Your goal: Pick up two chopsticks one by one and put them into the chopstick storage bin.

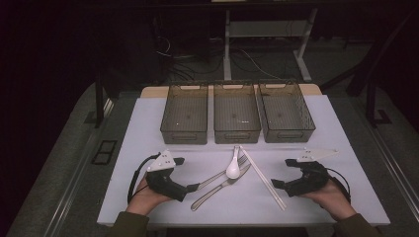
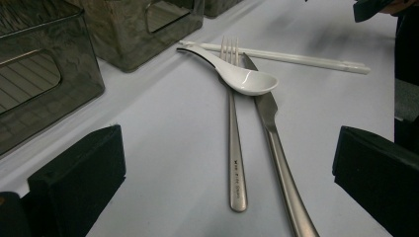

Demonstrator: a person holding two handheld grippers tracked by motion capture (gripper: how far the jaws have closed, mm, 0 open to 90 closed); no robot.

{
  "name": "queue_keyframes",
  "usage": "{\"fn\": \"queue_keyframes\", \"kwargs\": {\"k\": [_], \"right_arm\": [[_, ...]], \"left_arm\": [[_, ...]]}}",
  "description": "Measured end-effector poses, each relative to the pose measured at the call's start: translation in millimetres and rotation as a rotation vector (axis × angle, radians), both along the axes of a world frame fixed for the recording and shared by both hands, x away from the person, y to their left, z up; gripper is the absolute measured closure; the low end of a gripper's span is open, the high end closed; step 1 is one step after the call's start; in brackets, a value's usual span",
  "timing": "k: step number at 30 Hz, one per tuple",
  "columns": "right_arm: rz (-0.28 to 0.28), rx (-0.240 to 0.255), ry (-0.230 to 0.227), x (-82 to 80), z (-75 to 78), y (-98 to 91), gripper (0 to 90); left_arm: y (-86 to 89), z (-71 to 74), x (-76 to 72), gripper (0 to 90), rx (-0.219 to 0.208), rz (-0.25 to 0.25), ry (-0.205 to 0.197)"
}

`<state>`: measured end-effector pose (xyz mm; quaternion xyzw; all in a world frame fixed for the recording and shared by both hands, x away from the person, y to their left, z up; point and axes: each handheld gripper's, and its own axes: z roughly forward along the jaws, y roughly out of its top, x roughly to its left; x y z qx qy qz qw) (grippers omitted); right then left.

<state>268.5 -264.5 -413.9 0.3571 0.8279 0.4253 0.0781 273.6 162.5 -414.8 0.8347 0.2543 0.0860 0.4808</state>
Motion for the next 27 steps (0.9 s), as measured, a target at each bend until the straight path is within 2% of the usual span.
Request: {"fn": "queue_keyframes", "kwargs": {"k": [4,7,11,18,19,21,22,27], "right_arm": [[0.008,-0.009,0.007,0.9,-0.9,4.7,7.6],[0.021,-0.019,0.010,2.1,-2.1,8.4,13.9],[0.027,-0.033,0.025,2.3,-3.7,10.9,17.1],[0.052,-0.071,0.071,2.5,-9.9,14.5,39.9],[0.055,-0.085,0.084,2.0,-11.5,16.1,46.2],[0.060,-0.097,0.087,1.7,-12.2,16.8,48.7],[0.066,-0.108,0.095,1.6,-13.6,17.4,53.8],[0.068,-0.141,0.113,1.3,-16.5,18.5,63.3]], "left_arm": [[-0.2,-0.3,0.3,0.0,0.000,-0.002,0.001],[-0.1,-0.7,0.6,0.0,-0.001,-0.001,0.003],[-0.3,-0.3,0.2,0.0,-0.002,0.000,0.001],[0.3,-0.4,0.4,0.0,-0.002,0.001,0.004],[0.4,-0.3,0.4,0.0,-0.002,0.001,0.004],[0.4,0.0,0.1,0.0,-0.001,0.001,0.003],[0.3,0.0,0.1,0.0,-0.001,0.001,0.003],[0.3,0.0,0.0,0.0,-0.001,0.001,0.003]]}}
